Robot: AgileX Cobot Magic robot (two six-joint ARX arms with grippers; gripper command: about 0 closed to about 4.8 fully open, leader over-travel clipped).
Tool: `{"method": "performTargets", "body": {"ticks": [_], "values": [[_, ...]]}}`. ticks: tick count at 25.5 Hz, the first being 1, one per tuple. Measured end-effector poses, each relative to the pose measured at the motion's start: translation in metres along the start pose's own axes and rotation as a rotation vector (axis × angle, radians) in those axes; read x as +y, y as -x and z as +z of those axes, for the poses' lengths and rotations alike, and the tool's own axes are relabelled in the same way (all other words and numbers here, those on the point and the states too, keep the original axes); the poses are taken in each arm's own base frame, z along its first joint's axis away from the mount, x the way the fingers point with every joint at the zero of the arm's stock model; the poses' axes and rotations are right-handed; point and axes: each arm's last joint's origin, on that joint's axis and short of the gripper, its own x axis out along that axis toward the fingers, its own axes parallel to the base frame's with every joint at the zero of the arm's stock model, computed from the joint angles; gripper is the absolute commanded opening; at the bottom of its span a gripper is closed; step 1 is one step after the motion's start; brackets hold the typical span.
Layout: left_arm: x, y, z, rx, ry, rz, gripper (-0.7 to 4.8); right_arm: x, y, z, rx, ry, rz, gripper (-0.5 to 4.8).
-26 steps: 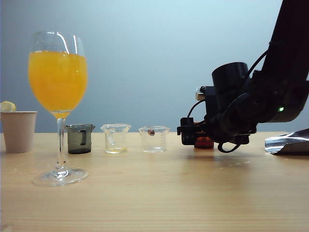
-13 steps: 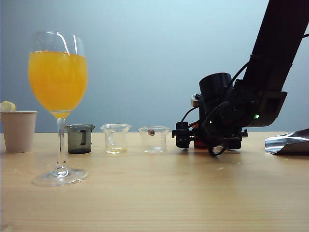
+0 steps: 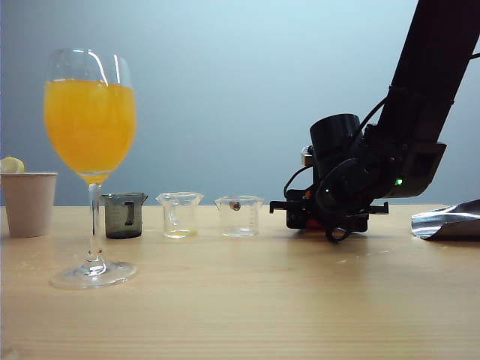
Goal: Pick up the fourth measuring cup from the left, pour the grenadine inside into the goblet, and finally put the measuring cup back in its original place.
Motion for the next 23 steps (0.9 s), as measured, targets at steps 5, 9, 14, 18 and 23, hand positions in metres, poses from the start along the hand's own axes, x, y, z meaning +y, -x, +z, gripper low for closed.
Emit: {"method": "performTargets", "body": {"ticks": [5,9,14,18,23], "values": [[0.0,0.0,0.0,0.001,0.0,0.007,-0.06,0.001,0.004,0.012,-0.002,0.029,0.041,2.6],[0.002,0.0,-0.002,0.016,0.004,0.055,-0.06,0.006,0.016,0.047,-0.062,0.029,0.146,2.6],[0.001,0.003,-0.002,0.014,0.003,0.072,-0.05,0.008,0.039,0.089,-0.078,0.061,0.229,2.6],[0.0,0.007,-0.001,0.006,0.003,0.093,-0.05,0.007,0.058,0.117,-0.097,0.068,0.293,2.6],[-0.014,0.008,-0.009,0.088,-0.002,0.045,-0.06,0.007,0.086,0.15,-0.114,0.073,0.424,2.59]]}}
